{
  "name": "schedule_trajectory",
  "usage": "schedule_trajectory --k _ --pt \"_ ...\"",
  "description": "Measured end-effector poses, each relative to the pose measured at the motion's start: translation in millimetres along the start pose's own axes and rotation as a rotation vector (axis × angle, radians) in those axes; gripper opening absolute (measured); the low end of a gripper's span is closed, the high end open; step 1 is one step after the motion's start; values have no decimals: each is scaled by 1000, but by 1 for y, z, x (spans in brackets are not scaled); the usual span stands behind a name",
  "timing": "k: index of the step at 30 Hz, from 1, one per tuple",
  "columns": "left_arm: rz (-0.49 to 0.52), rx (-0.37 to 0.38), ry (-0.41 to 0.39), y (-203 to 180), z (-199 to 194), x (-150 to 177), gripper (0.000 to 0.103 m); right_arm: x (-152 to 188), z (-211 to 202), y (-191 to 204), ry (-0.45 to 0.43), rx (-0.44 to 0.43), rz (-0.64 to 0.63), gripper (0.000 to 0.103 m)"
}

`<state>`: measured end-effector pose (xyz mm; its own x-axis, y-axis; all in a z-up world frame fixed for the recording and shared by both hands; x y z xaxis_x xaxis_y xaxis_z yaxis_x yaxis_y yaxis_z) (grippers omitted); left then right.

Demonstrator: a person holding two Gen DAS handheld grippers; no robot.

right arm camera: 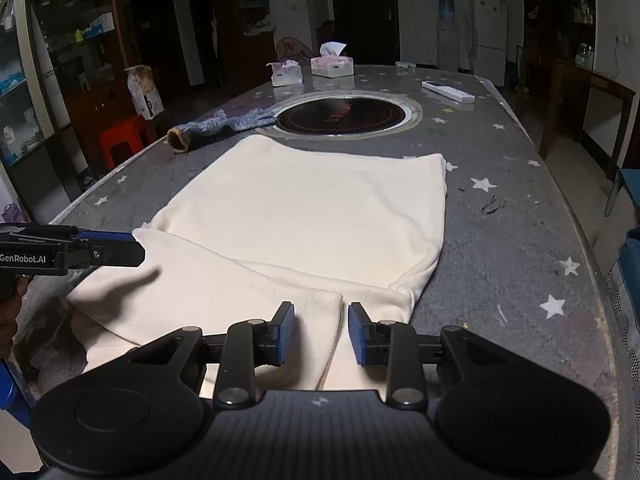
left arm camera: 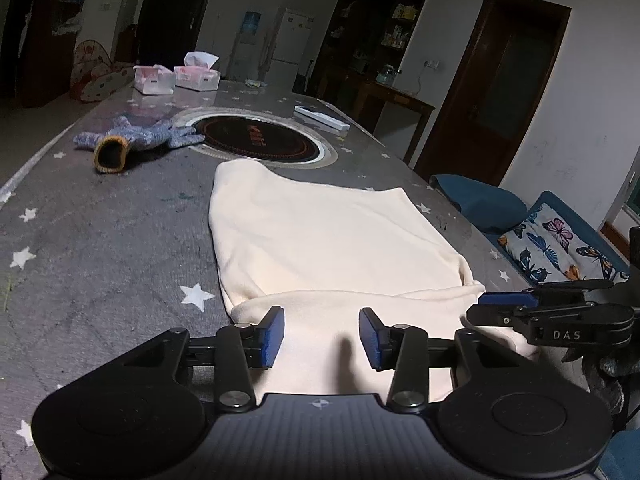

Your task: Fold clothes

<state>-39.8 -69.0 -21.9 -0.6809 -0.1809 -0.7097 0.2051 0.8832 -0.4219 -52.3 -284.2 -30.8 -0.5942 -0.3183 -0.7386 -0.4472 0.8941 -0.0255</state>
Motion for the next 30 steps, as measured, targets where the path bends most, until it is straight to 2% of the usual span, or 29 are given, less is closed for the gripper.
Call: schedule_trajectory --k 3,5,10,17,24,28,30 --pt "20 0 -6 -5 -5 0 47 1 -5 -1 -10 4 2 31" --pt "38 2 -6 -9 -8 2 49 2 -9 -2 -17 7 3 36" --pt "101 20 3 -23 -18 12 50 3 -18 -4 -33 13 1 36" --pt "181 36 34 -39 -33 31 51 10 -30 5 -46 -9 -71 36" --pt "229 9 76 -42 -38 53 51 28 -30 4 -4 -2 -106 36" --pt "265 16 72 -46 -48 58 52 27 -37 6 -30 8 -122 37" --pt "289 22 69 -50 -52 60 56 24 -41 8 -51 2 -132 36"
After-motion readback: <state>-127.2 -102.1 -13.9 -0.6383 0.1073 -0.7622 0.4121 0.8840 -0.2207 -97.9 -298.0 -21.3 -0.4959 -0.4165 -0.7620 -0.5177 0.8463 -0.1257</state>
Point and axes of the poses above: each gripper's, at about its wrist camera, not at the fingertips, and z roughly the way its jaws point, y to its left, x to its underside, the point moved 9 cm from there along z, roughly the way its jaws point, and after that the axes turned 10 degrees about -z, right-handed, at the moved point
